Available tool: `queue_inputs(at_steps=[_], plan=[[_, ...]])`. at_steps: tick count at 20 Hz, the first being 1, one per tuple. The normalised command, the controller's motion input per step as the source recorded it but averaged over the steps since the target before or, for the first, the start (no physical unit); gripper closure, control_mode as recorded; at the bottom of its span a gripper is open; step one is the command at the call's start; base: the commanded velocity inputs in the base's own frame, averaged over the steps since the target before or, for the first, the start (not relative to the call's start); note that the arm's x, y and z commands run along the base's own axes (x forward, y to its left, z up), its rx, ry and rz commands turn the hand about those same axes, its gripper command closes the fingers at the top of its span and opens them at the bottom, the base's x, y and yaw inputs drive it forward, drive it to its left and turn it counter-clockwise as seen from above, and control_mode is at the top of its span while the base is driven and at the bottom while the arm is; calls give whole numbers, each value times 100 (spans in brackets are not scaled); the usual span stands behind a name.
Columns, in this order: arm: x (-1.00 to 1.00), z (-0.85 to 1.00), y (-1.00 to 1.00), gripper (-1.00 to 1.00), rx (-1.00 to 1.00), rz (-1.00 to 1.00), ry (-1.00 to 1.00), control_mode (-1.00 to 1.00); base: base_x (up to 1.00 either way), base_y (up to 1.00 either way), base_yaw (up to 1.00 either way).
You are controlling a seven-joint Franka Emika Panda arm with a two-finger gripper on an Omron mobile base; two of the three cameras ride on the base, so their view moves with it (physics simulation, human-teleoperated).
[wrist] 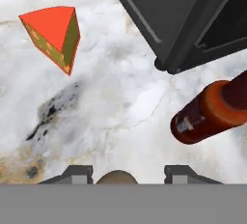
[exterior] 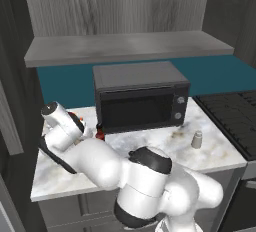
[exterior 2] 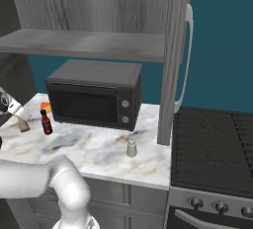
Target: There are various items on the counter. Only move the condiments/shakers into the cabinet.
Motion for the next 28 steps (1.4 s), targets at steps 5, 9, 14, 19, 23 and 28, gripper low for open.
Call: queue_inputs(at_steps=[5, 9, 14, 19, 23, 28], plan=[[-71, 87, -55, 100, 11, 7, -18, -100, 0, 0, 0], [-58, 56, -86, 100, 14, 16, -8, -100, 0, 0, 0], [-43, 0, -100, 100, 12, 17, 0, -100, 0, 0, 0], [-65, 69, -69, 100, 13, 16, -9, -100, 0, 0, 0], [-47, 100, -11, 100, 10, 10, -4, -100, 0, 0, 0], [-24, 100, -1, 100, 9, 8, -7, -100, 0, 0, 0]])
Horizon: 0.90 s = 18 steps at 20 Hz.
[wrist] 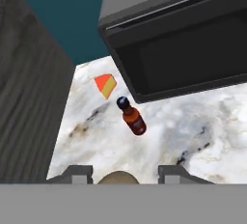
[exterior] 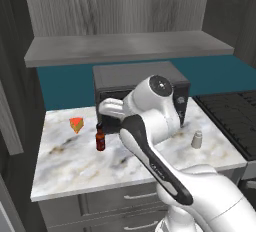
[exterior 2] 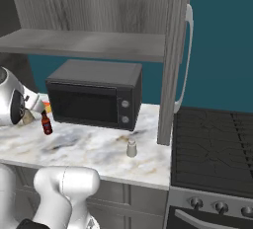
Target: There are various items on the counter. Only move the condiments/shakers into the cabinet.
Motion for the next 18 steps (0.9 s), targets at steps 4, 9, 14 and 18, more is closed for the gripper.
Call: queue_inputs(at_steps=[4, 9, 14, 18], plan=[[-1, 99, 0, 100, 5, 5, -13, -100, 0, 0, 0], [0, 95, -13, 100, 2, 1, -13, -100, 0, 0, 0], [0, 69, -34, 100, 2, 0, -11, -100, 0, 0, 0], [0, 49, -48, 100, 5, 0, -9, -100, 0, 0, 0]])
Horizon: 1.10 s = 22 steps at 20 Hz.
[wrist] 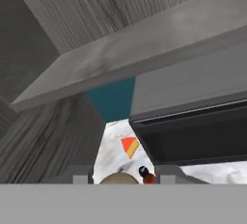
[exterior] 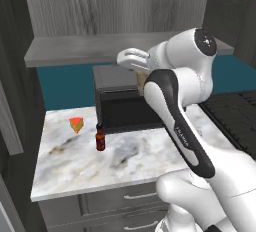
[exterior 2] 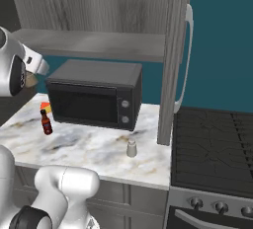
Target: There are various items on the counter. Only move the condiments/shakers into the cabinet.
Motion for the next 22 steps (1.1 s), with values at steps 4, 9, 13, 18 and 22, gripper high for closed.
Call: queue_inputs(at_steps=[4, 9, 13, 18, 22], plan=[[15, 17, -29, 100, 6, 0, -7, -100, 0, 0, 0], [28, 24, -21, 100, 4, 0, -12, -100, 0, 0, 0], [49, 29, -10, 100, 0, -2, -6, -100, 0, 0, 0], [61, 28, -9, 100, 0, -6, -3, -100, 0, 0, 0], [50, 34, -25, 100, 0, -5, -2, -100, 0, 0, 0]])
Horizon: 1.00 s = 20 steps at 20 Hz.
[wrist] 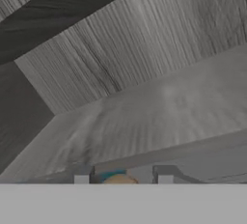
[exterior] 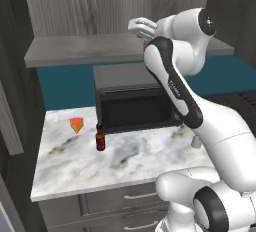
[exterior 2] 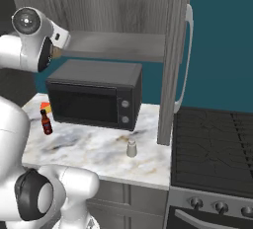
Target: There are various items on the counter. Only move the condiments/shakers into the cabinet.
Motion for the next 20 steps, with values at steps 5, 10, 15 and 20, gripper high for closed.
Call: queue_inputs(at_steps=[5, 10, 15, 20], plan=[[39, 18, -39, 100, 3, -2, -1, -100, 0, 0, 0], [45, 0, -23, 100, 9, 0, -1, -100, 0, 0, 0], [52, -2, -8, 100, 8, 0, -1, -100, 0, 0, 0], [61, -17, 0, 100, 3, -1, 0, -100, 0, 0, 0]])
